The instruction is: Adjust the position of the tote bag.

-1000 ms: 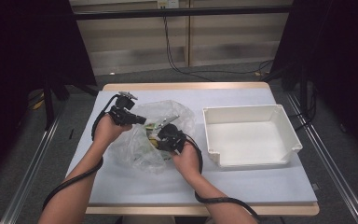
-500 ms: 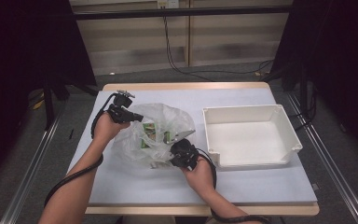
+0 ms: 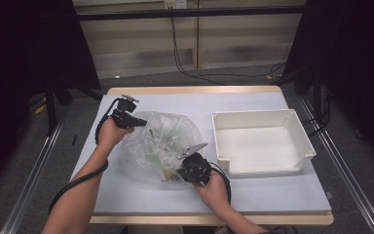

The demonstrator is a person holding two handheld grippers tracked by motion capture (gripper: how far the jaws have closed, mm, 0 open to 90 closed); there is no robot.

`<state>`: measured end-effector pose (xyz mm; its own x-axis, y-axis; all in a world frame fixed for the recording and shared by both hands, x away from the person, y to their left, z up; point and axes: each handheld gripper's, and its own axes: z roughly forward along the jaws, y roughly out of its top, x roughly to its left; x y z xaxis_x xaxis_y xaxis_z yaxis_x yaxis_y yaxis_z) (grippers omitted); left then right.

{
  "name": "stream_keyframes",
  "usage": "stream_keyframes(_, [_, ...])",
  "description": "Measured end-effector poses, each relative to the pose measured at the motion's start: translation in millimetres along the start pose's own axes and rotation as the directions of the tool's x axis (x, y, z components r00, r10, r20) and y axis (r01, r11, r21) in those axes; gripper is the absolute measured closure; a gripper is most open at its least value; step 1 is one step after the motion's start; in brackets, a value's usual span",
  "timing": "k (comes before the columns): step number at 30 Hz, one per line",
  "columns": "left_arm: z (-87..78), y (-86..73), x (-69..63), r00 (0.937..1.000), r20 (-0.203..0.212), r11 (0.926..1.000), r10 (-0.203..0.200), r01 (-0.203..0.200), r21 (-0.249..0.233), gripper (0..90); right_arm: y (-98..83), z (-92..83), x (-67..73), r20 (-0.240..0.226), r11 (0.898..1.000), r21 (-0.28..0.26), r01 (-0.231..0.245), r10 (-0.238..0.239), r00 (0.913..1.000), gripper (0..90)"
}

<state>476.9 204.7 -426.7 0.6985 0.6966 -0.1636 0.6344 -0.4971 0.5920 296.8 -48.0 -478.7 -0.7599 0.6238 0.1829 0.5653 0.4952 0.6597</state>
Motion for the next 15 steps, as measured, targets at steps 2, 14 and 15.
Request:
stream_keyframes(2, [-0.7,0.7,3.1,0.9994,-0.008,0.9991,0.035,-0.035,0.022,90.0,-0.8,-0.3,0.9,-0.001,1.0,0.0,0.014,-0.014,0.9999,89.0])
stream_keyframes(14, [4.9,3.6,5.8,0.9994,-0.032,0.9999,-0.015,0.015,0.001,90.0,-4.5,-3.5,5.9,-0.01,0.999,0.007,0.035,-0.035,0.9993,88.5])
stream_keyframes(15, [4.3,3.3,8.2,0.9995,-0.03,0.9995,0.012,-0.011,0.029,90.0,-4.4,-3.8,6.6,-0.008,0.999,0.012,0.034,-0.034,0.9994,88.5])
